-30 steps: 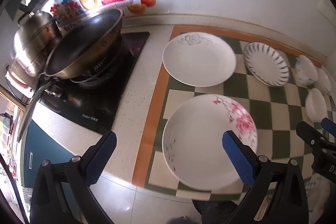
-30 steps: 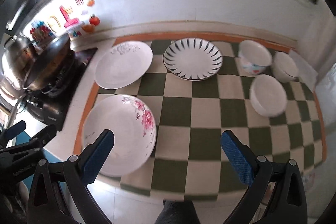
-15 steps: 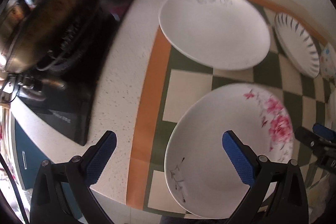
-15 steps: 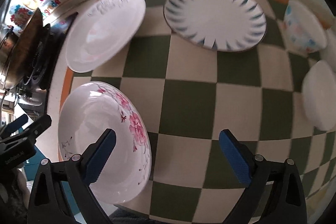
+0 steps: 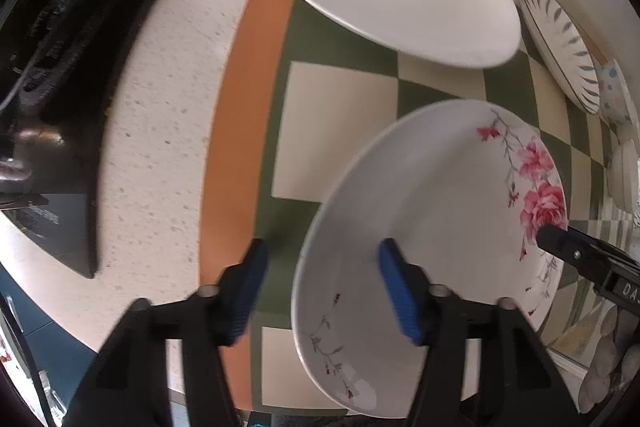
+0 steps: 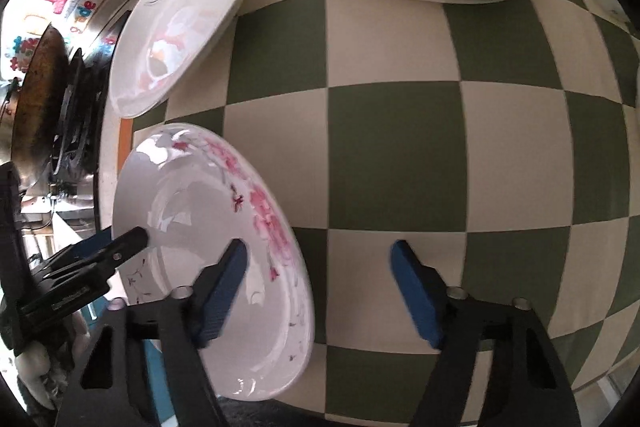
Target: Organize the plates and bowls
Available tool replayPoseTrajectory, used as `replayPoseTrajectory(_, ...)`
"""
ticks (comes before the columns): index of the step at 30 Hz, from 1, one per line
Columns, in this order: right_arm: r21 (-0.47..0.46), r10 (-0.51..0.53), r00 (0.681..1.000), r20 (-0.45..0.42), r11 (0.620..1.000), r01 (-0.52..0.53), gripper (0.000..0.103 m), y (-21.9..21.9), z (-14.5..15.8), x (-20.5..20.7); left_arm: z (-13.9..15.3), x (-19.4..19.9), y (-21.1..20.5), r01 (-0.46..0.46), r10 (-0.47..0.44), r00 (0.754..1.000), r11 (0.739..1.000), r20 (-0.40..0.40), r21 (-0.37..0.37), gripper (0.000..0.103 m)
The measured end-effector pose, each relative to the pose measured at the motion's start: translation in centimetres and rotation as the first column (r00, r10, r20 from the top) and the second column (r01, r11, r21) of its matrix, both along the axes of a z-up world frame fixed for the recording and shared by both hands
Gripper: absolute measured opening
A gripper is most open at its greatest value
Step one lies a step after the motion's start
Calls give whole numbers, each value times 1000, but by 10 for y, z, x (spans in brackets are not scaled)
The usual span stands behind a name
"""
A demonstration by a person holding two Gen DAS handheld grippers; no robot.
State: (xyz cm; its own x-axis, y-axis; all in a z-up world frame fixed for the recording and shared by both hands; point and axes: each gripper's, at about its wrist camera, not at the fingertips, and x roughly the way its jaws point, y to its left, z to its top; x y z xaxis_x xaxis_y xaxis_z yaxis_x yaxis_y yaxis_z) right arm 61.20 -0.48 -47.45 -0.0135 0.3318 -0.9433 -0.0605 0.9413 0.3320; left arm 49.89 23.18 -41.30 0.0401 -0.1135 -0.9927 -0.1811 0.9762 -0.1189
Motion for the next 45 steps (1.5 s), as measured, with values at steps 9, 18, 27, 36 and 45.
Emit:
replayPoseTrajectory(9,80,2,1000,-13,997,-1,19,0,-3,-7,4,-8,-9,16,-16,1000,1000,19,14,34)
replayPoseTrajectory(18,84,-26,1000,14,996,24,19,-10,5,-10,30,-6,-39,56,-57,997,998,50,22,33)
replayPoseTrajectory(27,109,-92,994,65,990,85,19,-51,40,-14,59,7,-83,107,-107,989,994,100,12,33)
replayPoseTrajectory(36,97,-156,985,79,984,148,19,-104,49,-18,48,32,-131,190,-190,976,982,104,11,33)
replayPoseTrajectory(45,81,-188,980,63,980,183,19,-149,27,-20,31,35,-151,214,-215,974,977,77,19,33)
